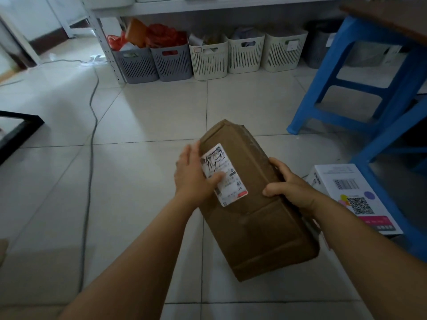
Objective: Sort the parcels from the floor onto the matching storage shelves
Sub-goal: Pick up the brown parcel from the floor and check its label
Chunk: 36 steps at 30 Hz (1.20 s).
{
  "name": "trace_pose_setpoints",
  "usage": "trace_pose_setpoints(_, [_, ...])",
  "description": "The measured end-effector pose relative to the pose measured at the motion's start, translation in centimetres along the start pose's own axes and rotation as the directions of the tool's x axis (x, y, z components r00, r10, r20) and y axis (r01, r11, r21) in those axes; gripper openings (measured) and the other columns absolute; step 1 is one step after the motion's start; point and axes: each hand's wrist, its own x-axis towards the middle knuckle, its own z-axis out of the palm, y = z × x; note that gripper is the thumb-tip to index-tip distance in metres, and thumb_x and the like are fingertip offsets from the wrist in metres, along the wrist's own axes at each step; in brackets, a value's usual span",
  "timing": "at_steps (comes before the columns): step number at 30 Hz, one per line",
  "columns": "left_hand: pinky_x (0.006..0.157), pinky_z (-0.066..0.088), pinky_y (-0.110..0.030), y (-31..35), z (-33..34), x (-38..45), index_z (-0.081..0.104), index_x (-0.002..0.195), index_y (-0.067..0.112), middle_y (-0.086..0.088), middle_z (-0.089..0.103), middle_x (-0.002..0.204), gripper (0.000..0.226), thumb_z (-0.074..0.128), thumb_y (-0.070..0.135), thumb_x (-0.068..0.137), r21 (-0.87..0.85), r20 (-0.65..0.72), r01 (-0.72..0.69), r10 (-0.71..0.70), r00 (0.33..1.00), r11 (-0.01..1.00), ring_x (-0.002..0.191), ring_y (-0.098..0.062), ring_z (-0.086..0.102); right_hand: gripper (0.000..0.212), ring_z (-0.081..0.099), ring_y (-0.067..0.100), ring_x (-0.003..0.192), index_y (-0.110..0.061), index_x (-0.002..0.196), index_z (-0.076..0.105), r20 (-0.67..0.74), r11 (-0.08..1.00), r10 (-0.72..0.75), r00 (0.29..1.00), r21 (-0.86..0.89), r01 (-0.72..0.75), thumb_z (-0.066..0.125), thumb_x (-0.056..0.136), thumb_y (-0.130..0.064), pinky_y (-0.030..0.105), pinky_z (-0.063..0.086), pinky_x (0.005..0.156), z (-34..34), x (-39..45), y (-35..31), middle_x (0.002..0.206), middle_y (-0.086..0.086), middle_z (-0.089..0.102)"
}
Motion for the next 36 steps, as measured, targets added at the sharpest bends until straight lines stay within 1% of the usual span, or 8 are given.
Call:
trace_pose_setpoints(5, [0.113,0.036,-0.054,-1.9,-0.3,-0.6,0.007,0.158,0.021,-0.011,0.018,0.165,0.101,0.067,0.053,0.083,-0.37,0.115,0.392,-0.377,0.919,0.842,0.145,-0.034,0.031,0.079,0.056,0.045,0.119,-0.026,0.141,0.042,-0.018,0.879,-0.039,0.999,0.475,0.043,0.064,0.066,-0.018,0.062,0.046,0.099,0.1,0.3,1.3,0.136,0.023,0.055])
trace_pose_setpoints(9, [0.091,0.057,-0.041,-1.8,-0.4,-0.8,0.041,0.145,0.018,-0.01,0.064,0.133,0.073,0.062,0.056,0.085,-0.614,0.378,0.49,-0.314,0.871,0.619,0.109,-0.025,0.067,0.076,0.061,0.04,0.111,-0.02,0.142,0.043,0.02,0.838,-0.091,0.996,0.542,0.066,0.059,0.068,-0.015,0.051,0.053,0.089,0.3,0.3,1.0,0.134,0.024,0.058])
trace_pose_setpoints(13, [0.091,0.058,-0.045,-1.7,-0.4,-1.0,0.044,0.142,0.018,-0.012,0.068,0.127,0.083,0.069,0.057,0.073,-0.688,0.461,0.52,-0.248,0.852,0.507,0.108,-0.029,0.069,0.085,0.061,0.039,0.112,-0.021,0.142,0.042,0.04,0.848,-0.082,0.996,0.528,0.048,0.067,0.061,-0.016,0.05,0.054,0.087,0.2,0.1,0.9,0.134,0.024,0.057])
trace_pose_setpoints(16, [0.105,0.046,-0.053,-1.6,-0.5,-0.7,0.02,0.152,0.023,-0.011,0.041,0.151,0.109,0.082,0.051,0.066,-0.466,0.223,0.327,-0.248,0.943,0.822,0.131,-0.03,0.05,0.103,0.06,0.04,0.113,-0.031,0.143,0.037,0.044,0.934,-0.039,0.998,0.358,0.02,0.075,0.047,-0.026,0.053,0.054,0.089,-0.4,-0.1,0.3,0.135,0.018,0.054])
trace_pose_setpoints(19, [0.122,0.011,-0.052,-1.0,-0.7,-0.3,-0.006,0.155,0.025,-0.004,0.001,0.166,0.129,0.083,0.051,0.064,0.026,-0.015,-0.024,0.024,1.0,0.999,0.151,-0.029,0.008,0.108,0.056,0.03,0.115,-0.046,0.145,0.027,0.042,0.998,-0.014,0.999,-0.053,0.016,0.078,0.05,-0.033,0.048,0.054,0.089,-0.6,-0.1,-1.1,0.139,0.002,0.044])
trace_pose_setpoints(24, [0.114,-0.018,-0.055,0.8,-0.6,0.1,-0.012,0.153,0.039,0.005,-0.021,0.165,0.125,0.077,0.053,0.067,0.411,0.325,-0.445,0.328,0.887,0.796,0.149,-0.025,-0.026,0.114,0.035,0.026,0.128,-0.048,0.147,0.013,0.122,0.716,-0.088,0.989,-0.682,0.148,0.071,0.049,-0.048,0.051,0.039,0.103,0.9,0.3,-3.1,0.149,-0.005,0.029])
trace_pose_setpoints(27, [0.11,-0.022,-0.055,1.4,-0.1,-0.3,-0.009,0.156,0.033,0.0,-0.019,0.167,0.122,0.076,0.053,0.07,0.476,0.49,-0.552,0.315,0.813,0.685,0.149,-0.027,-0.027,0.117,0.031,0.024,0.13,-0.042,0.149,0.012,0.178,0.562,-0.108,0.978,-0.801,0.208,0.069,0.048,-0.054,0.041,0.03,0.102,1.8,0.0,-3.8,0.149,-0.004,0.029])
trace_pose_setpoints(36, [0.12,0.001,-0.054,1.8,0.3,-0.7,-0.019,0.155,0.019,-0.005,0.006,0.167,0.141,0.081,0.058,0.062,0.385,0.532,-0.52,0.277,0.8,0.763,0.153,-0.025,0.003,0.118,0.031,0.02,0.136,-0.027,0.149,0.018,0.228,0.342,-0.247,0.942,-0.889,0.304,0.08,0.052,-0.053,0.043,0.017,0.116,3.6,-0.4,-4.7,0.151,-0.002,0.032])
